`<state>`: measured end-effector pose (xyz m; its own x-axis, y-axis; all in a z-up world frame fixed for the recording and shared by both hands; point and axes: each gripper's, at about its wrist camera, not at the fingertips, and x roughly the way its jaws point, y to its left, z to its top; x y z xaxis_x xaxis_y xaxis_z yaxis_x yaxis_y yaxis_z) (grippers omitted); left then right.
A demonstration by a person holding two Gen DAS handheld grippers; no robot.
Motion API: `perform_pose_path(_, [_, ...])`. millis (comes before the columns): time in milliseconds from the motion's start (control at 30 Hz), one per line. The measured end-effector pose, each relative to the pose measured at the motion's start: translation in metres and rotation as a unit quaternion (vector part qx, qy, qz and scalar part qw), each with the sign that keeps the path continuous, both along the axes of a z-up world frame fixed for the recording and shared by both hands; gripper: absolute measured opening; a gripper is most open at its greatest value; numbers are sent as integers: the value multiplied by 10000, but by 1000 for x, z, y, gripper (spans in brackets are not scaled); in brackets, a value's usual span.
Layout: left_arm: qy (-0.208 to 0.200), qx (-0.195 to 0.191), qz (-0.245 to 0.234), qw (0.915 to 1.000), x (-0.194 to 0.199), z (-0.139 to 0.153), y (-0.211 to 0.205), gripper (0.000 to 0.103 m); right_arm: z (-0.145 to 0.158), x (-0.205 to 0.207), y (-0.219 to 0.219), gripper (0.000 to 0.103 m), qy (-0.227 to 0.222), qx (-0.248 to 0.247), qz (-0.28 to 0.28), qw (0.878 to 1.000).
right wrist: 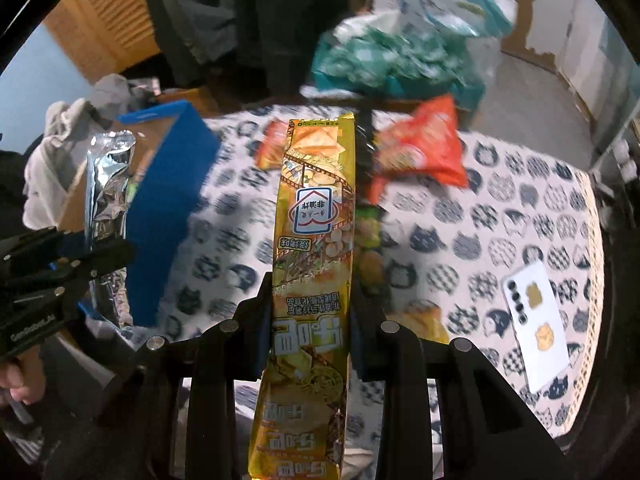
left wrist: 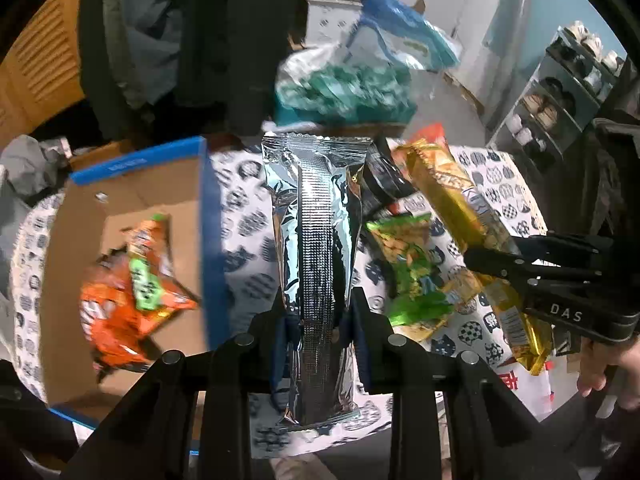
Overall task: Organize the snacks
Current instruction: 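Lower both snacks into the cardboard box and open both tools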
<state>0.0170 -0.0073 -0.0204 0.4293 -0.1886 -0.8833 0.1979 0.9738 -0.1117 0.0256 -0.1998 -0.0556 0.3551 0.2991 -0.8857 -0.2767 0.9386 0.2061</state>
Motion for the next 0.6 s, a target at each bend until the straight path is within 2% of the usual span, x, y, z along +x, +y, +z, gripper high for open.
perform_pose_path(233, [-49, 71, 402, 9992, 10, 15, 56, 28, 22, 11, 50, 29, -110, 281, 316, 9990])
perform_pose_path(600, [44, 111, 1127, 9936, 26, 8, 143, 28, 39, 32, 147, 30, -151, 574, 797, 9950])
